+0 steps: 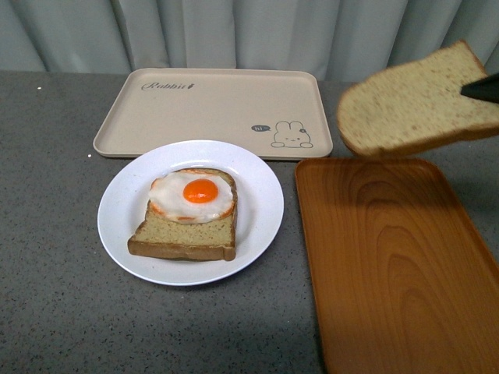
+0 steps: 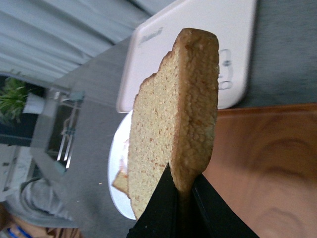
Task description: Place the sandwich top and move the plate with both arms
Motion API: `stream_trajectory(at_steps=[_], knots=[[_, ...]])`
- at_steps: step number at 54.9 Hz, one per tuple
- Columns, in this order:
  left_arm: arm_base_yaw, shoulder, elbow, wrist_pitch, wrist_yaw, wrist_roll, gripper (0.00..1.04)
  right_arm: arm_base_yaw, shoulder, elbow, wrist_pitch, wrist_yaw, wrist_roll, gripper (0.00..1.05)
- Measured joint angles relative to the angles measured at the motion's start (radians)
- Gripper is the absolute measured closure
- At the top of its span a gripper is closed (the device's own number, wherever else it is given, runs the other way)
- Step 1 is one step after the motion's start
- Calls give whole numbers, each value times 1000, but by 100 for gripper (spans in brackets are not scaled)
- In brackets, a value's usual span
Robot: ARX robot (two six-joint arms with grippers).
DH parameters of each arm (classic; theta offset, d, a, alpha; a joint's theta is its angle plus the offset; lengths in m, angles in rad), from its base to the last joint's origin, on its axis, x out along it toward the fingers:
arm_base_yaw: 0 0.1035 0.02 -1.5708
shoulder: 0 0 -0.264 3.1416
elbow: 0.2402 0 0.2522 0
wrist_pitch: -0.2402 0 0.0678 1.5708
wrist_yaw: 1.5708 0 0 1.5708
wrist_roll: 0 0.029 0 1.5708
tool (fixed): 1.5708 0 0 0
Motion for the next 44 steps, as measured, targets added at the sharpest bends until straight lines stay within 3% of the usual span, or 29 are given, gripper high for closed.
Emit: stream_trajectory(at_steps=[10, 25, 44], knots=[[0, 0, 0, 0, 0, 0, 6, 204, 51, -19, 191, 34, 208, 102], [0, 0, 0, 0, 0, 0, 6, 425, 203, 50, 256, 87, 322, 102], [0, 0, 0, 0, 0, 0, 6, 493, 358, 157, 180, 158, 322, 102]])
